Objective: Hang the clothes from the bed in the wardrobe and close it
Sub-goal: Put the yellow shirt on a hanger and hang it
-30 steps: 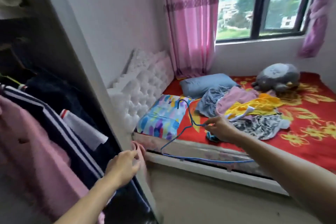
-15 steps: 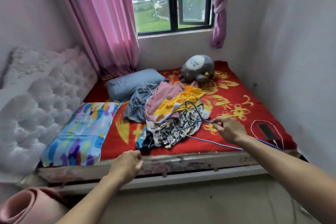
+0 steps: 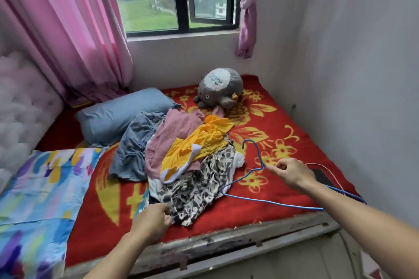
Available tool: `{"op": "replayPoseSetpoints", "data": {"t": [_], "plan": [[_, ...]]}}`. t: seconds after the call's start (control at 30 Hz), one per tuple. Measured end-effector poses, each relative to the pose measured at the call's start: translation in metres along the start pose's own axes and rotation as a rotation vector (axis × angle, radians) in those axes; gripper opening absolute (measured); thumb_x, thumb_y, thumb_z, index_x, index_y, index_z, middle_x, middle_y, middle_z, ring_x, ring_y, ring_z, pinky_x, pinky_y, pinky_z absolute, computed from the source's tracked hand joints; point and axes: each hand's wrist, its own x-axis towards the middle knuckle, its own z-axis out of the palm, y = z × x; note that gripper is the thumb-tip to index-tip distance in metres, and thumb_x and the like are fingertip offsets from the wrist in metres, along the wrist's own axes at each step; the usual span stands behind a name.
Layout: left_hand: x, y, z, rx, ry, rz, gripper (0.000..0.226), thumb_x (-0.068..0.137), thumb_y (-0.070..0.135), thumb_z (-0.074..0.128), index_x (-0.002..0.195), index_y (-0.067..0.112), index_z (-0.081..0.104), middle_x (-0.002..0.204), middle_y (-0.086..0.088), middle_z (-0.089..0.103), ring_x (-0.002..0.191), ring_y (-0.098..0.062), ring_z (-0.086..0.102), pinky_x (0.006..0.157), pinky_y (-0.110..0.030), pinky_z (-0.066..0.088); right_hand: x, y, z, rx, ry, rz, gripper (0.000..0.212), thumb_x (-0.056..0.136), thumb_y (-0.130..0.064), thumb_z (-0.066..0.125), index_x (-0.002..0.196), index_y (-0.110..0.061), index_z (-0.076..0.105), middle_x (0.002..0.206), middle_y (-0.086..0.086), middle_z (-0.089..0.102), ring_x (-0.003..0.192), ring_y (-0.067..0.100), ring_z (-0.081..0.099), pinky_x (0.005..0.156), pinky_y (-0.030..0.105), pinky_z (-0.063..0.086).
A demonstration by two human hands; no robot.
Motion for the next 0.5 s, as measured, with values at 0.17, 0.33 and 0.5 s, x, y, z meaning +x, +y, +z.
{"op": "replayPoseSetpoints", "data": {"t": [0.17, 0.33, 0.5], "plan": [[0.103, -0.008, -0.016, 0.025, -0.093, 0.018, 0.014, 0.088, 0.036, 0.051, 0.088, 0.024, 0.057, 0.089, 0.004, 0.062, 0.089, -0.02, 0.062, 0.067, -0.029, 0.045, 0.081, -0.024, 0.013, -0.039, 0.088, 0.071, 0.064, 0.083, -0.074, 0.046, 0.064, -0.016, 0.064, 0.067, -0.002, 0.064, 0.076, 0.027, 0.062, 0.061, 0.032, 0.044], [0.173, 0.007, -0.008, 0.052, -0.189, 0.076, 0.017, 0.09, 0.036, 0.049, 0.092, 0.022, 0.058, 0.093, 0.003, 0.063, 0.089, -0.018, 0.06, 0.063, -0.029, 0.04, 0.151, -0.023, 0.046, 0.103, 0.04, 0.056, 0.039, 0.091, -0.044, 0.059, 0.069, -0.013, 0.068, 0.069, 0.004, 0.066, 0.076, 0.03, 0.062, 0.063, 0.036, 0.042], [0.229, 0.014, 0.019, 0.0, -0.25, 0.02, 0.02, 0.092, 0.039, 0.05, 0.091, 0.021, 0.059, 0.092, 0.002, 0.063, 0.087, -0.019, 0.06, 0.066, -0.032, 0.045, 0.256, -0.016, 0.104, 0.253, 0.024, 0.111, 0.038, 0.095, -0.033, 0.057, 0.078, -0.001, 0.07, 0.073, 0.018, 0.068, 0.071, 0.032, 0.061, 0.066, 0.04, 0.046]]}}
